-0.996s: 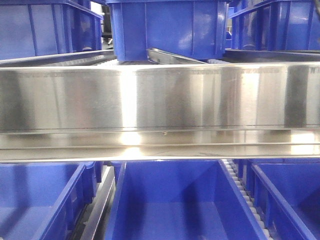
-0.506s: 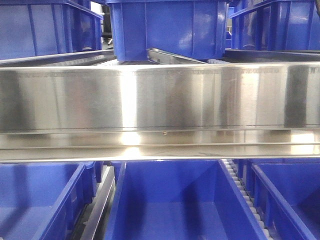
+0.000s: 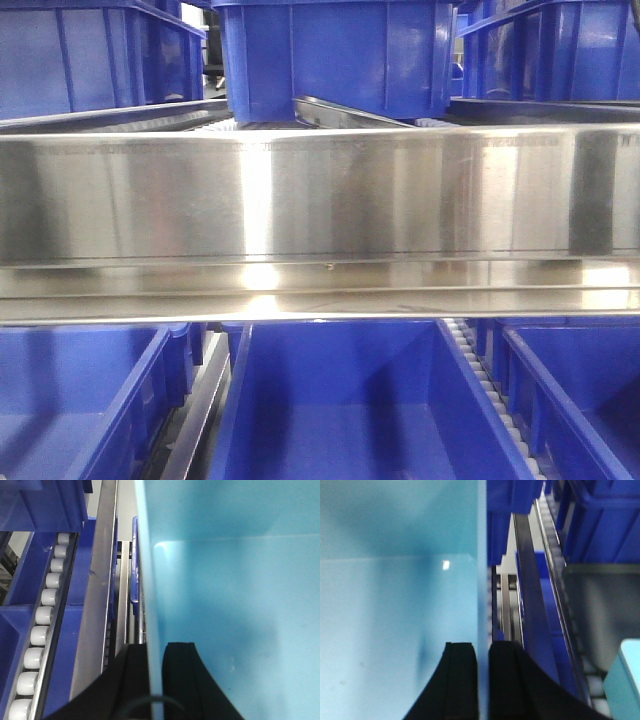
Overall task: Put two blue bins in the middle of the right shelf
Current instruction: 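Lift the light blue bin off the shelf with both grippers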
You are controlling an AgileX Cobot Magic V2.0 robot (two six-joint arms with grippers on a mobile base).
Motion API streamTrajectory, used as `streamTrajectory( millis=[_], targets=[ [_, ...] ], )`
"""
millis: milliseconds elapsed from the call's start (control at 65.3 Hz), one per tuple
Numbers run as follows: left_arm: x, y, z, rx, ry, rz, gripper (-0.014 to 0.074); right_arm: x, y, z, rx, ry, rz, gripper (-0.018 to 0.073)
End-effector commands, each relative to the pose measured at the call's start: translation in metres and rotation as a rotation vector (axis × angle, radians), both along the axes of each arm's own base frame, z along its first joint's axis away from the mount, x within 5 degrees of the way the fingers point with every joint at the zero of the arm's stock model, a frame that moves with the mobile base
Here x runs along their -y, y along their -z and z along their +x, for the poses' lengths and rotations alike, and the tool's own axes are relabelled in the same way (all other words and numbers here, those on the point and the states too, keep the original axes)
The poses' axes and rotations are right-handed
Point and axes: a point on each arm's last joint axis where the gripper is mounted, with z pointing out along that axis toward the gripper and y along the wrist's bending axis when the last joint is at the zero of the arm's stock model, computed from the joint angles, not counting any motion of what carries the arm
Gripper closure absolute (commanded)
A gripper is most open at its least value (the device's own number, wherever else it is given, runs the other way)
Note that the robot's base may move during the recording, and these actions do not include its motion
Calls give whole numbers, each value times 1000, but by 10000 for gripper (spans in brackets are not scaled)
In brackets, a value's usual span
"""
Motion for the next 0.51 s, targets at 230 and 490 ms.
streamTrajectory(
  millis=[230, 490],
  targets=[
    [1, -11, -6, 48, 29, -25, 708, -5, -19, 3, 181, -52, 44, 711],
    [1, -11, -6, 48, 29, -25, 708, -8, -26, 5, 262, -78, 63, 711]
  ],
)
